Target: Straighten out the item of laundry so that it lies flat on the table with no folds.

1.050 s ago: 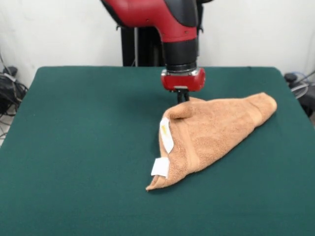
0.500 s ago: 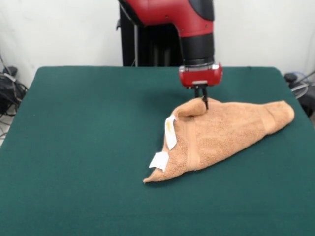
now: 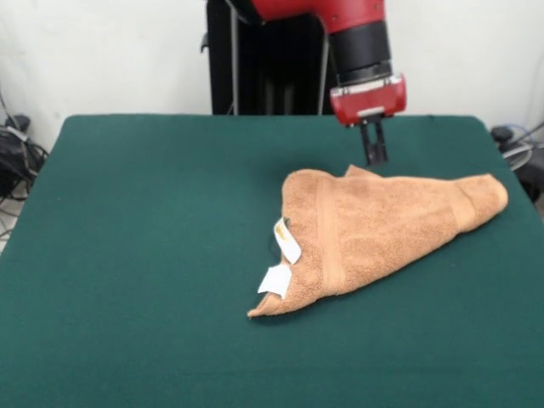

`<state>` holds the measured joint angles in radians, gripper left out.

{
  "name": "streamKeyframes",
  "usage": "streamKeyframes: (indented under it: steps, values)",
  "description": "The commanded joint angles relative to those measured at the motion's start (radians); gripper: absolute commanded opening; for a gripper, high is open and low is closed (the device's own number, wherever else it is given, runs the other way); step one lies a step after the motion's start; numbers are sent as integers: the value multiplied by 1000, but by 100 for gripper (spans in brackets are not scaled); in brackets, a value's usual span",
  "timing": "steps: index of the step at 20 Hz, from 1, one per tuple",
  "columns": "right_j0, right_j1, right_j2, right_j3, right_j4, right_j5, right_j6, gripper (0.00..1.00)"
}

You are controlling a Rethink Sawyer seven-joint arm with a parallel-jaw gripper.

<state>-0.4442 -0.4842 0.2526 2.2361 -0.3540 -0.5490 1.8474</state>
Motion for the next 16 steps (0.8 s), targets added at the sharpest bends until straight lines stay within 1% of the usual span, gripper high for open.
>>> streamKeyframes:
  steps: [1,3,8,9,10,12,16]
  values:
    - [-5,-130,118,-25,5,113,167,0]
    - [31,-133,68,-38,17,100,142,0]
    - [180,-38,-161,-107,127,48,77,0]
    - [202,-35,-188,-109,147,53,82,0]
    - [225,-32,-214,-112,167,58,88,100]
    - [253,-31,-238,-118,199,57,84,100]
    - [294,-43,-261,-129,233,120,77,100]
